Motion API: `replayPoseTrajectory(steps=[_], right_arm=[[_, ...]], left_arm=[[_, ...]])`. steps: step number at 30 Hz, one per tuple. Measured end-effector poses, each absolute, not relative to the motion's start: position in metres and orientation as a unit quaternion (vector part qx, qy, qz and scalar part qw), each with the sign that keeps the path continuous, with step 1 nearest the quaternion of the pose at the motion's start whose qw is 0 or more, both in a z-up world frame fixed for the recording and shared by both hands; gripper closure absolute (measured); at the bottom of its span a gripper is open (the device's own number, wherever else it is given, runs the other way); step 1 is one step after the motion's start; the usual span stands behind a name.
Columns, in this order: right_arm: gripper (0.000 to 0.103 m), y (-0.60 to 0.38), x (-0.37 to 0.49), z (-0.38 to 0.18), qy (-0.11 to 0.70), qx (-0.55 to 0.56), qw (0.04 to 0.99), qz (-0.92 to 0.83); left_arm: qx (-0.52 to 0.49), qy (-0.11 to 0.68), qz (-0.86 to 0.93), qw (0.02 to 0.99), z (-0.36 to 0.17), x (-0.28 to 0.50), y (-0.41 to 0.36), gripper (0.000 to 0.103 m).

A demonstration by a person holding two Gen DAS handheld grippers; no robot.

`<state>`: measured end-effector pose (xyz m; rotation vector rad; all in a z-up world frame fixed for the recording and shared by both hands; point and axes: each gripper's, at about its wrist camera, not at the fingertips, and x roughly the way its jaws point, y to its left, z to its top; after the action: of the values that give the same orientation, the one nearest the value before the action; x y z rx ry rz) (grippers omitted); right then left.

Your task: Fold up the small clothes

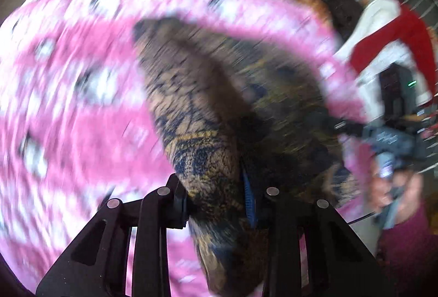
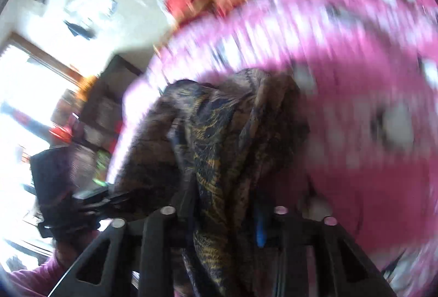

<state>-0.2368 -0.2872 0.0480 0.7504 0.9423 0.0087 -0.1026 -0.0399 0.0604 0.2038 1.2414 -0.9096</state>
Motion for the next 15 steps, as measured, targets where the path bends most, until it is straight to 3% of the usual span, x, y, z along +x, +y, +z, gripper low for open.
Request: replayPoseTrajectory(steps=[2,6,8,9,15], right_arm=[[0.057,-0.284,-0.248,0.042,0.453,0.340,0.823,-0.032],[0.057,-0.288,-0.256,0.083,0.402,0.326,0.854,-0.052],[0.057,-0.280,-0.247,0.104,0.386,0.298,0.872,-0.043],[0.057,-0.275,-0.238,0.110,0.386,0.285,0.876,-0.032],[0.057,-0.257,-0.172,0.078,0.438,0.221,0.870,-0.051]], left_arm=[[0.082,0.561,-0.396,0.723,0.055,-0.105,-0.029,0.062],[0.076,0.534,-0.369,0.757,0.077,-0.104,-0.016,0.056],[0.087,0.509,-0.351,0.781,0.087,-0.101,-0.020,0.041],[0.089,0.500,-0.348,0.788,0.089,-0.102,-0.023,0.039],[0.124,0.486,-0.320,0.803,0.074,-0.096,-0.052,0.039]])
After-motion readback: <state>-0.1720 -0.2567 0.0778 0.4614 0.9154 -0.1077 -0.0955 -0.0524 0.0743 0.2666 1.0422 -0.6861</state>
